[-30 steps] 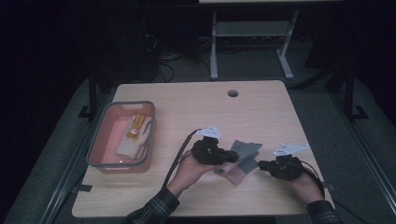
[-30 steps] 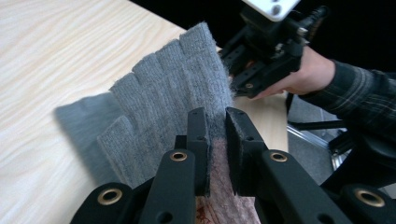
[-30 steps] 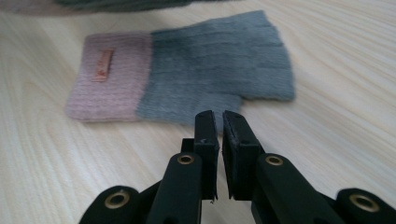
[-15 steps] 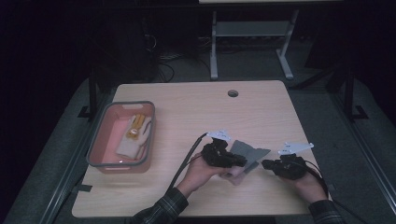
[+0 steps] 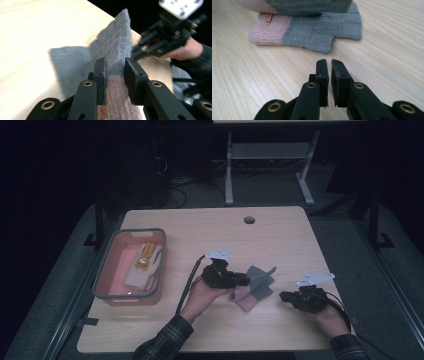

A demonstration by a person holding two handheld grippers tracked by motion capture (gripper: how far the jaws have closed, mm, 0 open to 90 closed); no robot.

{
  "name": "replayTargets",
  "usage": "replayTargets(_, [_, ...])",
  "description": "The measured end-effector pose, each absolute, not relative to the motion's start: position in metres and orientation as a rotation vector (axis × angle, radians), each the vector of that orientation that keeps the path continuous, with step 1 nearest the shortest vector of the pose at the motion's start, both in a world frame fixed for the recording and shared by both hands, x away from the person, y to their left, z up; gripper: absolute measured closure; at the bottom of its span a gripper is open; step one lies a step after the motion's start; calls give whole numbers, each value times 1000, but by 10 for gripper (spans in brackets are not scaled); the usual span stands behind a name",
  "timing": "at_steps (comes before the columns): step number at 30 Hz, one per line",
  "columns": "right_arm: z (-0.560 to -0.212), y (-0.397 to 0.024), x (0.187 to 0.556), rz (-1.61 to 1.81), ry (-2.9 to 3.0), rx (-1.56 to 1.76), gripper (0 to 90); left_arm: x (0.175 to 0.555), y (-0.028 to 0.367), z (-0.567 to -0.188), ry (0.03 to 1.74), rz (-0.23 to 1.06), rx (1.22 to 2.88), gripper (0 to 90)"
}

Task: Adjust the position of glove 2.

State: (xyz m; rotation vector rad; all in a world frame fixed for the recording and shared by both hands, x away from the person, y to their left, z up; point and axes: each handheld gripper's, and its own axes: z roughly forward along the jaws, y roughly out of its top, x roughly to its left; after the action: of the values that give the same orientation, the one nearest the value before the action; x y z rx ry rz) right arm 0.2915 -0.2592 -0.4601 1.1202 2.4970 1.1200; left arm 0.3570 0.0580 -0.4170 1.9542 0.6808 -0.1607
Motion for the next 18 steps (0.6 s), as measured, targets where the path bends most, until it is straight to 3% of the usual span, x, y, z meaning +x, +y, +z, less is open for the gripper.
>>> replayTargets(11, [-461,-257,292,1106,2509,1113,837,386,86,-431,803,-25,2026,693])
replayTargets(18, [-461,-257,292,1108,2509,1113,836,389,88,-441,845,94,2101,533])
